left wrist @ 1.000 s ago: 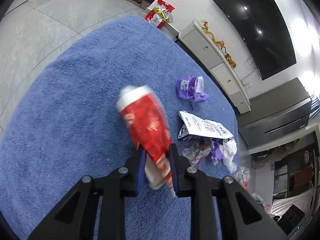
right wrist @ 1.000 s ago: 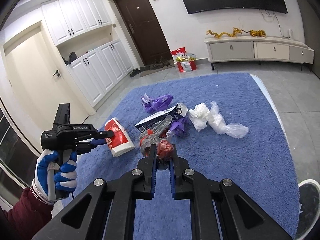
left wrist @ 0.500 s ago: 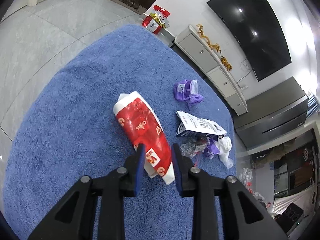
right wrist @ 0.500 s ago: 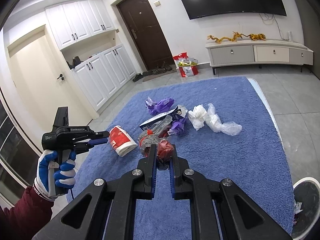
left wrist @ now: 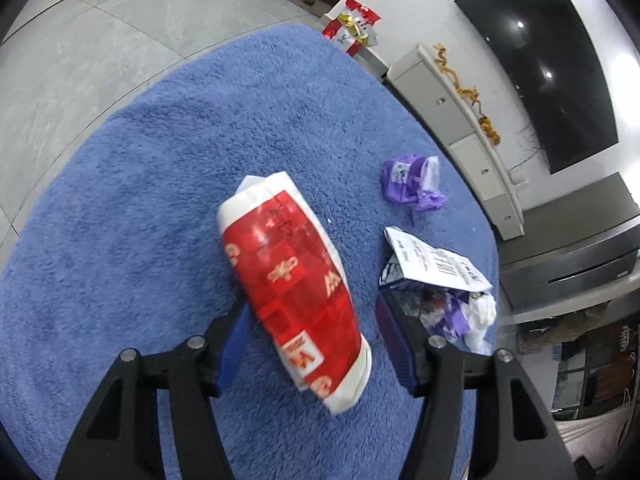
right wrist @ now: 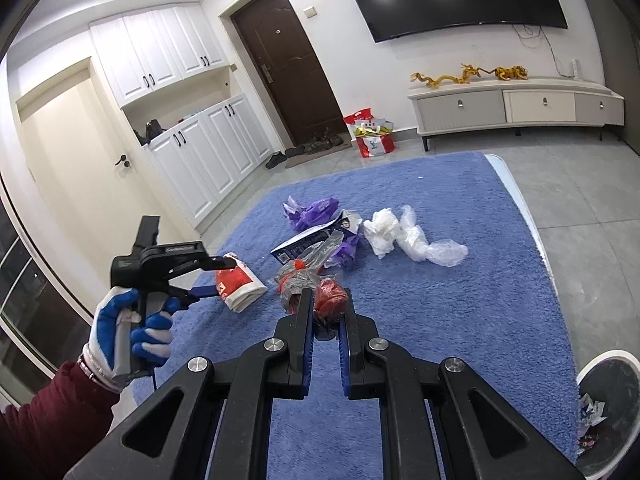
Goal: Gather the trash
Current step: 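Carry both wrappers over the trash bin and open both tools to drop them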
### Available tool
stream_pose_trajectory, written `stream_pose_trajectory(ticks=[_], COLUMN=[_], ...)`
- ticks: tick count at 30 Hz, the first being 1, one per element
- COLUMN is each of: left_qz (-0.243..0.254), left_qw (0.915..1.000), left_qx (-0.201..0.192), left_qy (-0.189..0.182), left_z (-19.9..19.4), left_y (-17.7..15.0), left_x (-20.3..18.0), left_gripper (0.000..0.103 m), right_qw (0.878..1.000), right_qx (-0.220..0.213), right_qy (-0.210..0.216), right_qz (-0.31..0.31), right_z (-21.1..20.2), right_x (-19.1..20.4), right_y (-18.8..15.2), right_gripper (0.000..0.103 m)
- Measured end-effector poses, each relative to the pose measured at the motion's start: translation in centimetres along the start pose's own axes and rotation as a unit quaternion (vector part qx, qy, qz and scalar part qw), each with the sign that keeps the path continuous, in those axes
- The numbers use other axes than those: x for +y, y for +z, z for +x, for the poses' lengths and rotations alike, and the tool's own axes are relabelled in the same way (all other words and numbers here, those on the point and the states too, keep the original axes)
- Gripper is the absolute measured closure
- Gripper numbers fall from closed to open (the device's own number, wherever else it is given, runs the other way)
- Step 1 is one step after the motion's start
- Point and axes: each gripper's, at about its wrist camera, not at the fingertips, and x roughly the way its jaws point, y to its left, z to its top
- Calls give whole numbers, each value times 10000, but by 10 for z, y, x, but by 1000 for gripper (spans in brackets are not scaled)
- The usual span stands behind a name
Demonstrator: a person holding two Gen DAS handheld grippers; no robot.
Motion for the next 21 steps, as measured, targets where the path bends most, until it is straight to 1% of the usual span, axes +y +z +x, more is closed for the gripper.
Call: stream_pose_trajectory(ticks=[2,5,6,7,11,15,19,21], left_qz=[-54,-180,-166,-146,-137,-142,51,137], left_qw=[9999,9998,9998,9998,9999,9997,9988,9976], left_qx=[22,59,16,13,-53,-82,-58,-14], left_qy=[90,99,126,114,2,-201,-473,-677], left_z=[9,17,18,19,19,15,2,-8], left_y=[3,6,6,7,6,-1,-11,-18], left_x=[-2,-3,-5,-5,-6,-1,-1,-2], left_gripper=[44,47,53,56,59,60,60,60], right_qw=[10000,9999,9999,9998,9998,9998,9998,9998], right_qx=[-23,-57,-66,-72,-80,-84,-89,-107], right_qy=[-34,-100,-122,-149,-183,-171,-166,-164], right_qz=[19,42,53,61,98,112,87,96], right_z=[-5,-13,-16,-18,-23,-28,-34,-38], right_x=[-5,-11,-13,-15,-20,-21,-21,-23], right_y=[0,-2,-3,-4,-7,-9,-12,-13], right_gripper=[92,92,92,92,92,92,92,92])
